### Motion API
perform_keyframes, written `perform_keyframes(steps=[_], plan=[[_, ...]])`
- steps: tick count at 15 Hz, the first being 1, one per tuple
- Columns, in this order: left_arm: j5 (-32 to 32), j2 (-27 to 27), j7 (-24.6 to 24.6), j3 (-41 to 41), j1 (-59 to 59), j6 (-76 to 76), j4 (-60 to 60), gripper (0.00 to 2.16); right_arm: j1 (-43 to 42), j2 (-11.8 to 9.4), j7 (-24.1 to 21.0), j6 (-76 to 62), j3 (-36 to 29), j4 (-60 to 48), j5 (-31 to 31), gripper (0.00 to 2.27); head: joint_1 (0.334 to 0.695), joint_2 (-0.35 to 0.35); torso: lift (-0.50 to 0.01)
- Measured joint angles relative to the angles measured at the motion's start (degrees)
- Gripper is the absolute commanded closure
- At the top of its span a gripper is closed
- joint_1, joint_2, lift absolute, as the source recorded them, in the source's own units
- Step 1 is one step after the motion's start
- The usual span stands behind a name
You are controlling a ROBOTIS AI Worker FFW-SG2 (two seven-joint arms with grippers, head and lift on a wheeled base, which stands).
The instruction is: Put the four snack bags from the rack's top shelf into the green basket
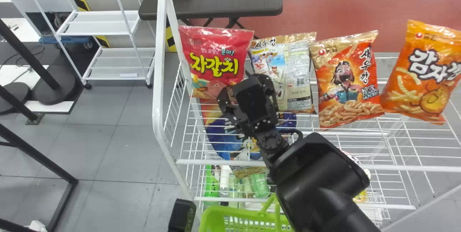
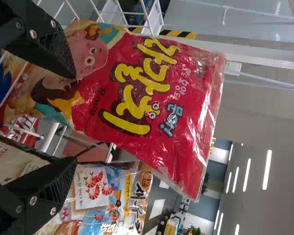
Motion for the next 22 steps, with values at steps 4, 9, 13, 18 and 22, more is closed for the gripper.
perform_keyframes(steps=[4,9,13,18,22], plan=[[0.03,-0.03,0.38,-0.09,-0.13,0.0,0.07,2.15,1.44,0.0,5.15,1.75,-0.65,-2.22,-0.69,2.11,0.695,0.119,0.0],[-0.15,-0.04,0.88,-0.66,-0.45,0.0,-0.24,2.15,4.21,0.0,7.46,3.21,-1.65,-7.66,-0.26,2.13,0.695,0.124,0.0],[-0.14,-0.04,1.03,-0.67,-0.48,0.0,-0.61,2.15,9.68,0.0,7.44,5.3,-1.05,-17.12,-1.25,2.13,0.695,0.154,0.0],[-0.14,-0.05,1.91,-0.33,-1.0,0.0,-0.85,2.15,24.89,-4.26,7.26,11.46,-5.07,-40.02,-2.32,2.13,0.695,0.067,0.0],[-0.34,-0.4,3.27,-0.21,-1.87,0.0,-0.71,2.15,43.14,-12.0,7.31,10.45,-13.63,-57.53,-1.18,2.12,0.695,-0.158,0.0]])
